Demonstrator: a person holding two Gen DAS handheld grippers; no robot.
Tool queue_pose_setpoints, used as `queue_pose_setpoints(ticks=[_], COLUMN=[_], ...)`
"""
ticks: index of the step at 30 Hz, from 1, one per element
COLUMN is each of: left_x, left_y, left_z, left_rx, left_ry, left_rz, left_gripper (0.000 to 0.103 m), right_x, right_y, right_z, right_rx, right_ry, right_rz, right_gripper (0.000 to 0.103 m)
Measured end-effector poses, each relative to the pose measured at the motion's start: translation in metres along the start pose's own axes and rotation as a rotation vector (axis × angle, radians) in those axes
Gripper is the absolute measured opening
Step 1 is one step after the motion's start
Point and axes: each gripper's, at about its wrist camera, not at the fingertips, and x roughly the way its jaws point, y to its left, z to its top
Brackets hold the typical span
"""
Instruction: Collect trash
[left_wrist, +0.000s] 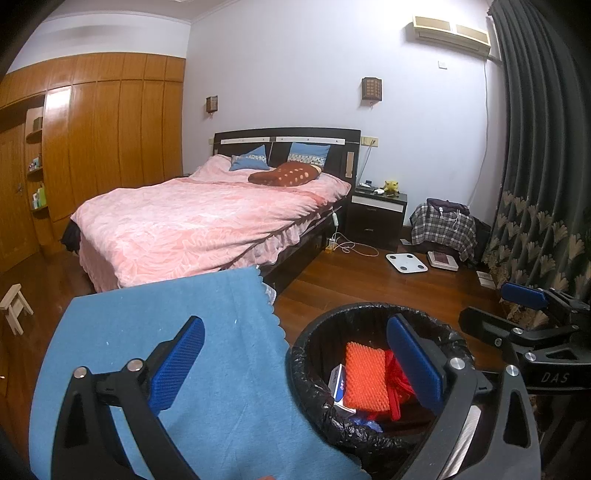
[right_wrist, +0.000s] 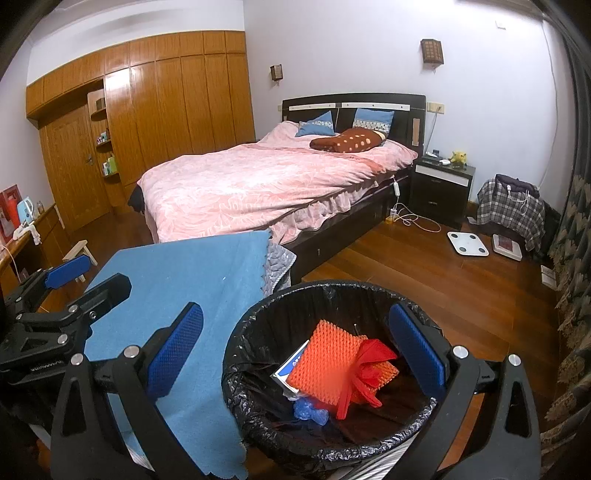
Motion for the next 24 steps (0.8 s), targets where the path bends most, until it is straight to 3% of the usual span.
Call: queue_pose_setpoints(ticks=[24], left_x=[0.0012], left_y=[0.0001], left_z=[-0.0007], left_rx=[0.0], left_ry=[0.004], left_rz=[0.001], left_gripper=[0.097], right_x=[-0.0007], right_y=[-0.0004], right_z=[0.0022], right_rx=[0.003], right_ry=[0.003], right_rz=[0.001], right_gripper=[0.098])
